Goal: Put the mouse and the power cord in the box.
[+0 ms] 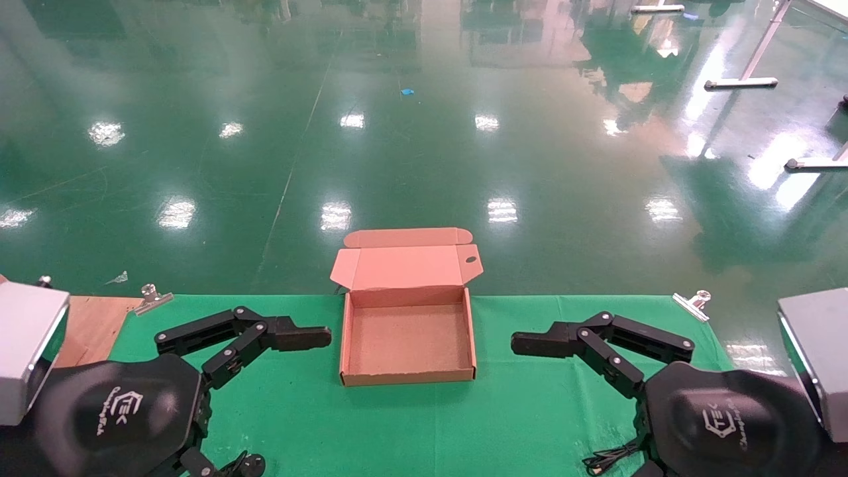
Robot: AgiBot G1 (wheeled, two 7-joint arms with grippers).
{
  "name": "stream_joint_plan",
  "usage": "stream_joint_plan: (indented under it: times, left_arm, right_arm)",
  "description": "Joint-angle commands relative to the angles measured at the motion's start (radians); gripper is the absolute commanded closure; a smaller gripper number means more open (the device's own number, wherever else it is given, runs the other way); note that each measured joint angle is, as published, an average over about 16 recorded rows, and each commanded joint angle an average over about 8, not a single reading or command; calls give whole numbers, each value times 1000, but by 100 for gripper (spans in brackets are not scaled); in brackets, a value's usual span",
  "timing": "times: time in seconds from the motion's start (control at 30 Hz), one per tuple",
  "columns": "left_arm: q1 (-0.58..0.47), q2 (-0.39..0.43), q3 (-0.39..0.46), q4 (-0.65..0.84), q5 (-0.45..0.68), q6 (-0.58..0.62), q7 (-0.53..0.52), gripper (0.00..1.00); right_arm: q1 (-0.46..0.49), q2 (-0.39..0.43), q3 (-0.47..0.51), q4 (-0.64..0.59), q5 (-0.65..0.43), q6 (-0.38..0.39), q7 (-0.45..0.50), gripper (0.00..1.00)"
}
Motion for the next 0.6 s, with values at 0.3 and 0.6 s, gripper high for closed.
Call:
stream_joint_plan:
  times: [0.3,0.6]
  left_arm:
    - [0,0,0,0,0,0,0,0]
    - [0,0,0,0,0,0,0,0]
  right_arm:
    - [0,0,0,0,0,0,0,0]
    - [0,0,0,0,0,0,0,0]
